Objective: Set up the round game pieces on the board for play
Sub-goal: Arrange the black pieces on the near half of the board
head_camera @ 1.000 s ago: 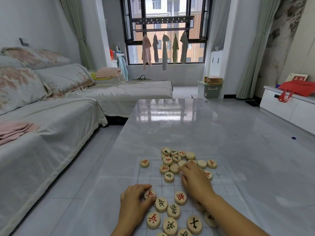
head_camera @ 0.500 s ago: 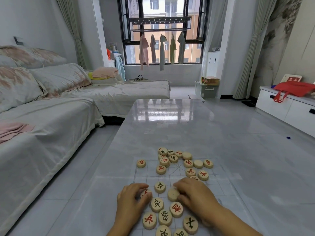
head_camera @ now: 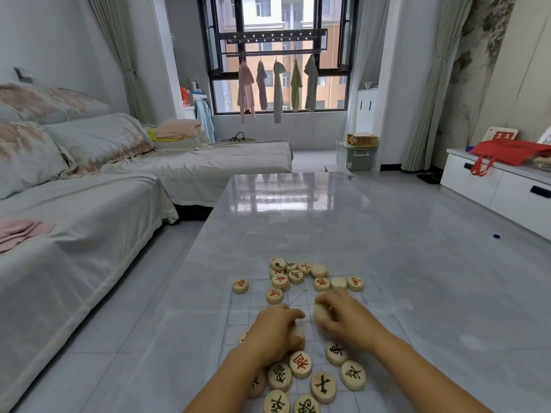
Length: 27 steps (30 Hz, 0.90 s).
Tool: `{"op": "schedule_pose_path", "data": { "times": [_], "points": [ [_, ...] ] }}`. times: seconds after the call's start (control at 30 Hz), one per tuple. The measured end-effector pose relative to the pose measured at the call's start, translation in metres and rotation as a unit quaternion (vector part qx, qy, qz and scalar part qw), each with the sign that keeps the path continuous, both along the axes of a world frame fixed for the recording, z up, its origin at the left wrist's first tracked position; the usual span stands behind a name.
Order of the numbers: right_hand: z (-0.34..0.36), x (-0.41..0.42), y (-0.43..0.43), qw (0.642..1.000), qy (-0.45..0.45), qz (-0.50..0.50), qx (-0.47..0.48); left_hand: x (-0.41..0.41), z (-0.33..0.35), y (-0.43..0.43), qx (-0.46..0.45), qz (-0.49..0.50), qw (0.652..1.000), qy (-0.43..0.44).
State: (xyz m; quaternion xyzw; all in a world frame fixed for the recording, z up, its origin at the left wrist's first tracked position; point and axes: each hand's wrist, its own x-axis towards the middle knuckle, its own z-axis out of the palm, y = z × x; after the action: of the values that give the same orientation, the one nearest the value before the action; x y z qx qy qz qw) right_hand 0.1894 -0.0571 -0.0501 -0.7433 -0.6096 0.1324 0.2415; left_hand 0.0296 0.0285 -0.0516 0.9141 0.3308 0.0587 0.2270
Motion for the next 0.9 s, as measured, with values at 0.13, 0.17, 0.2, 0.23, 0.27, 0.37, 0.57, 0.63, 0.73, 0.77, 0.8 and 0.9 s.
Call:
{"op": "schedule_pose_path", "data": {
  "times": [0.13, 0.17, 0.2, 0.23, 0.27, 0.37, 0.57, 0.63, 0.73, 0.77, 0.8, 0.9],
  "points": [
    [-0.01, 0.015, -0.043, 0.978, 0.164, -0.107, 0.066, -0.006, -0.003, -0.006, -0.116, 0.022, 0.98, -0.163],
    [-0.015, 0.016, -0.052, 0.975, 0.175, -0.123, 0.062, -0.006, -0.004, -0.008, -0.137, 0.027, 0.973, -0.184],
    [-0.021, 0.016, -0.06, 0.975, 0.169, -0.134, 0.057, -0.006, -0.006, -0.01, -0.145, 0.032, 0.97, -0.192],
    [-0.025, 0.016, -0.066, 0.978, 0.143, -0.14, 0.055, -0.006, -0.007, -0.012, -0.145, 0.037, 0.97, -0.192],
    [-0.028, 0.015, -0.069, 0.982, 0.105, -0.144, 0.057, -0.008, -0.008, -0.012, -0.138, 0.044, 0.971, -0.188],
    [-0.029, 0.006, -0.071, 0.986, 0.037, -0.145, 0.071, -0.016, -0.011, -0.009, -0.079, 0.055, 0.986, -0.137],
    [-0.022, 0.013, -0.055, 0.99, 0.053, -0.095, 0.087, -0.024, -0.011, -0.004, -0.01, 0.077, 0.975, -0.208],
    [-0.017, 0.024, -0.039, 0.987, 0.032, -0.106, 0.114, -0.025, -0.01, 0.007, 0.032, 0.101, 0.967, -0.23],
    [-0.01, 0.041, -0.007, 0.987, -0.028, -0.121, 0.102, -0.021, -0.013, 0.028, 0.098, 0.076, 0.976, -0.182],
    [-0.009, 0.045, 0.004, 0.988, -0.044, -0.122, 0.09, -0.018, -0.013, 0.033, 0.103, 0.066, 0.978, -0.166],
    [-0.008, 0.048, 0.014, 0.989, -0.063, -0.119, 0.069, -0.012, -0.014, 0.039, 0.102, 0.061, 0.98, -0.156],
    [-0.008, 0.054, 0.038, 0.984, -0.134, -0.115, -0.022, 0.009, -0.013, 0.055, 0.109, 0.077, 0.982, -0.132]
  ]
}}
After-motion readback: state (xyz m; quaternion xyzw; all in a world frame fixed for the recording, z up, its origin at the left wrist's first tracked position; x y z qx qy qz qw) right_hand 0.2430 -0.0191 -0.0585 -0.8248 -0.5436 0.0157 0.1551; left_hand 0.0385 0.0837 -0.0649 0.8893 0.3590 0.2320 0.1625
